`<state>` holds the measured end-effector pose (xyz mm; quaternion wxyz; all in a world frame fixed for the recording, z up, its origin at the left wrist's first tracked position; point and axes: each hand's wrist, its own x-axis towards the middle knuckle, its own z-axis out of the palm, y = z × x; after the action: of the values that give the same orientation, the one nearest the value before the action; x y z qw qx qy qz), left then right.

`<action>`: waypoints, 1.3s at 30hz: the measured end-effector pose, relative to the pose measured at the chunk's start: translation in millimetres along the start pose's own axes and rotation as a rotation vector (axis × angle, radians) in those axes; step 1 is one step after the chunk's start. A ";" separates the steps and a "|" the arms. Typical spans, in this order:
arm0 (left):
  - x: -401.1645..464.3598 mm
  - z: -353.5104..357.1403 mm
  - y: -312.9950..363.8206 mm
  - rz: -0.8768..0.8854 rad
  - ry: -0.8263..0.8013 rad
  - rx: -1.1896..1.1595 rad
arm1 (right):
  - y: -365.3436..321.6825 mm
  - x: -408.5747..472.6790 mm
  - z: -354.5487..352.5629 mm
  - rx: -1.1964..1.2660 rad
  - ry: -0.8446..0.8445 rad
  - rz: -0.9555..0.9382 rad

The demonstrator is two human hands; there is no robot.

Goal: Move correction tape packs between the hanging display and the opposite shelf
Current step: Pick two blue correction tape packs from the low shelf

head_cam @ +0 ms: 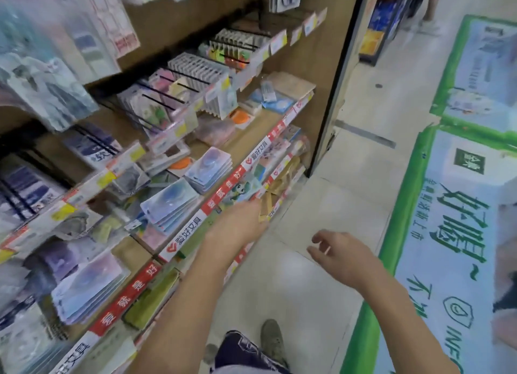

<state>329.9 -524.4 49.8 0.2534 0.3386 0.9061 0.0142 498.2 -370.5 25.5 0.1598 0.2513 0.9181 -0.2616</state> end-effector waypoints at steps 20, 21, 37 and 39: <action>131.8 -64.8 -13.3 -0.520 0.023 -0.212 | -24.2 265.8 -114.4 -0.213 -0.266 -0.493; 128.7 -64.3 -15.5 -0.577 0.028 -0.257 | -33.1 276.4 -117.2 -0.230 -0.289 -0.544; 53.2 42.1 -9.2 -1.123 -0.173 -0.739 | -179.5 353.2 -81.9 -0.334 -0.550 -0.942; 56.3 43.3 -17.5 -1.124 -0.140 -0.754 | -186.5 361.1 -75.0 -0.372 -0.541 -0.958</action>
<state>303.4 -509.3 -16.7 0.3809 -0.2949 0.8590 0.1735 87.4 -329.4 7.6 0.2939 -0.3003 0.8865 -0.1937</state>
